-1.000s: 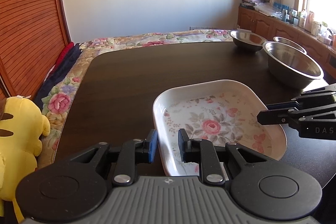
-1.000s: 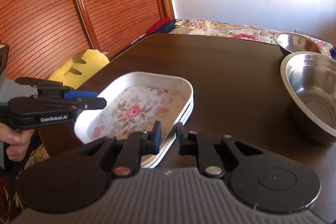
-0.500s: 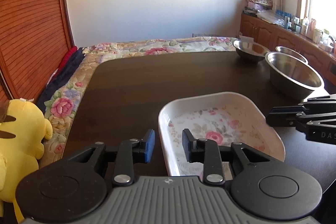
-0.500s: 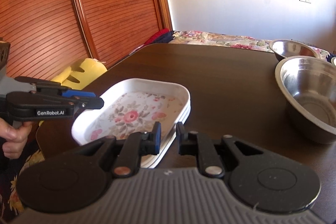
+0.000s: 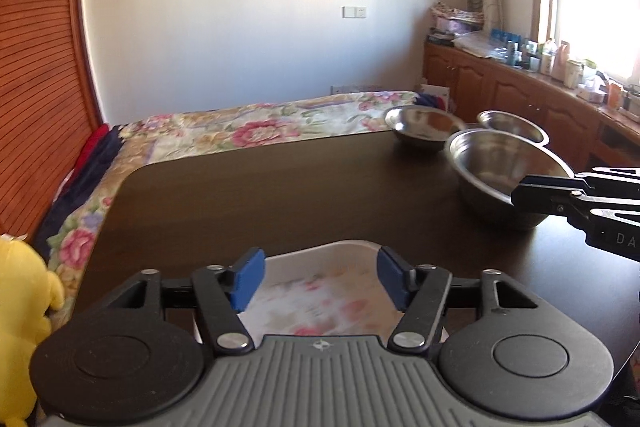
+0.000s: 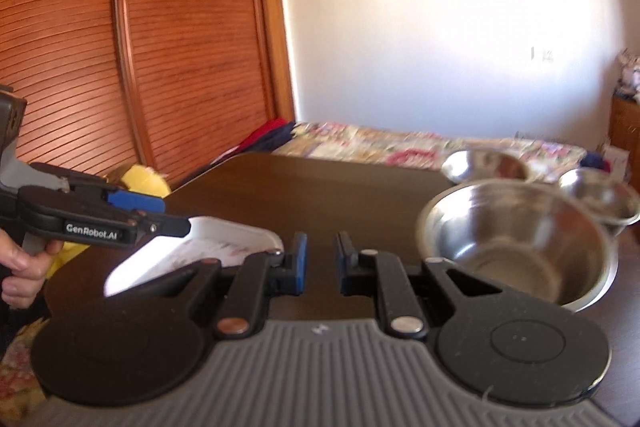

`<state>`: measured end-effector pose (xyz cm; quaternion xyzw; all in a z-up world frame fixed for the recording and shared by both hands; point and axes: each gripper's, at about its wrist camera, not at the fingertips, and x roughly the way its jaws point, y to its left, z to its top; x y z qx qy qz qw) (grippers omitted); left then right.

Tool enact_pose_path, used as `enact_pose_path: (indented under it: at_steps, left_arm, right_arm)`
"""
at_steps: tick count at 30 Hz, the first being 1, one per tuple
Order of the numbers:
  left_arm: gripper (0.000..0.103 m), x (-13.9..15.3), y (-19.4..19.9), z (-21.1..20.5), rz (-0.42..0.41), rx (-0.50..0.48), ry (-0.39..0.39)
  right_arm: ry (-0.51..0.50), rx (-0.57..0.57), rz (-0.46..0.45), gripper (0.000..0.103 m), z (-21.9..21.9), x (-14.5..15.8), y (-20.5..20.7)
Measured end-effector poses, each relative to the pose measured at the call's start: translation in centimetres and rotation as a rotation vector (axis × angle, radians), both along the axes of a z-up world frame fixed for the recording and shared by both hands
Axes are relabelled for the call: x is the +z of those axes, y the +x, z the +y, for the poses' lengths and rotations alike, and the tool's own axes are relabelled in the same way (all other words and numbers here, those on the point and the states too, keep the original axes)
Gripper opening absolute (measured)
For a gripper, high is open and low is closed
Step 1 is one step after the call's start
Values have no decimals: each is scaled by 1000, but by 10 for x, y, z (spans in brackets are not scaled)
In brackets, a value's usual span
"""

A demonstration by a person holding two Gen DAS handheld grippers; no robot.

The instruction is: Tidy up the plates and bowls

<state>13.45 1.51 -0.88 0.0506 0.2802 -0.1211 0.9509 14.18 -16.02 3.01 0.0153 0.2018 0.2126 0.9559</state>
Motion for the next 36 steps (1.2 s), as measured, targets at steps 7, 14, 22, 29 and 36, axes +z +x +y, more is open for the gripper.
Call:
enact_pose_path:
  at_steps: [7, 14, 22, 29, 36]
  left_arm:
    - [87, -3, 12, -48, -18, -75, -32]
    - [96, -7, 22, -91, -43, -109, -52]
    - [97, -11, 34, -122, -69, -123, -38]
    - [97, -18, 52, -135, -40, -131, -46]
    - [81, -23, 62, -142, -13, -127, -61]
  right_arm:
    - [7, -69, -44, 17, -35, -1, 1]
    - [5, -157, -78, 49, -77, -3, -2]
    - [1, -236, -76, 63, -115, -15, 10]
    - [50, -272, -69, 94, -135, -26, 27]
    - [30, -306, -34, 98, -139, -36, 47]
